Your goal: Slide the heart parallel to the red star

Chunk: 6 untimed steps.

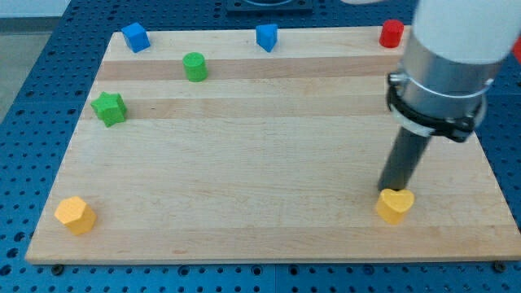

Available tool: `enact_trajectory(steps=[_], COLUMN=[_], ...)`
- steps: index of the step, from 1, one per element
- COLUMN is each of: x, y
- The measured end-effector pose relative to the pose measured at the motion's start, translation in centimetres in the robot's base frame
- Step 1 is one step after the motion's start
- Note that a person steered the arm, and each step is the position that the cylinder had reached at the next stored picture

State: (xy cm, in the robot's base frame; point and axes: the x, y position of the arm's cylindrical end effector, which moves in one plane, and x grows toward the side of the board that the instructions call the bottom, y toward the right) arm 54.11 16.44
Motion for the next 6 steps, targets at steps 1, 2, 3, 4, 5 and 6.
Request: enact_trajectory(steps=[1, 2, 3, 4, 5, 6], x=[-0.1, -2.1, -0.9, 1.2, 1.3, 1.5], y=[0.2, -4.7, -8.1, -6.6, -2.6, 0.2])
